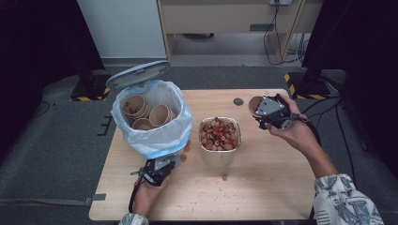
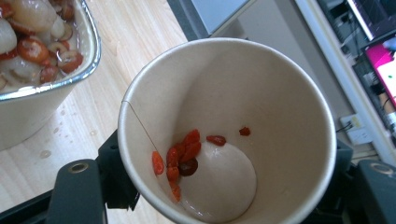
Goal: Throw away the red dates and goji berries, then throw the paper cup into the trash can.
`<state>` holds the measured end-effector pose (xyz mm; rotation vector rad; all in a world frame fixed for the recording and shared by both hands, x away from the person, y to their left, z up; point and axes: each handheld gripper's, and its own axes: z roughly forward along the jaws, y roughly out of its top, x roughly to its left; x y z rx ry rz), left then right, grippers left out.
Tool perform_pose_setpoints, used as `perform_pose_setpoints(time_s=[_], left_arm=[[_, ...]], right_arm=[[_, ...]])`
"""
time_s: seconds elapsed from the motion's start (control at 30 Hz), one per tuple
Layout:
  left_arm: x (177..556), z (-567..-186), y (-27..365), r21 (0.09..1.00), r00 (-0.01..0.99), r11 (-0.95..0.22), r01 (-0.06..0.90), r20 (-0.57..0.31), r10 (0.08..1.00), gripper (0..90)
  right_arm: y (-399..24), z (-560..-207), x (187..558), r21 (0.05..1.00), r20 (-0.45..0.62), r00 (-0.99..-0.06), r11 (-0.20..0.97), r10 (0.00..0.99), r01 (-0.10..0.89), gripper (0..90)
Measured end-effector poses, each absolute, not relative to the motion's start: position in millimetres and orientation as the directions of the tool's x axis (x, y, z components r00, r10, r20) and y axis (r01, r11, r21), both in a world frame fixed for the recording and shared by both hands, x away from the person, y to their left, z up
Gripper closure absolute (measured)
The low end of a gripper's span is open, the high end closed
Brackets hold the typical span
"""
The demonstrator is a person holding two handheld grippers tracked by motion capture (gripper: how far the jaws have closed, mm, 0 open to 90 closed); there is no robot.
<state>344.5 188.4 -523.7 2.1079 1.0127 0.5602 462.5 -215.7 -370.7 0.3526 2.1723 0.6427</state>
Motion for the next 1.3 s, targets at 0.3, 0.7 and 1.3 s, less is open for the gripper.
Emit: perform_pose_setpoints(time_s=[0.3,0.7,1.3], left_arm=[[344.5,-523.7,188.3,0.759,0.597,-0.432,0.486,0.072,0.799,89.9],[344.5,-523.6,188.3,0.759,0.598,-0.432,0.487,0.071,0.799,89.9],[344.4,-523.6,188.1,0.759,0.598,-0.432,0.487,0.071,0.799,89.9]], right_arm=[[-236.4,-383.3,465.8,0.638,-0.52,-0.664,0.761,0.537,0.116,29.1],[-250.7,-386.5,468.7,0.742,-0.278,-0.742,0.627,0.61,0.237,29.4],[-248.8,-353.1,469.2,0.799,-0.084,-0.771,0.504,0.631,0.326,29.5]])
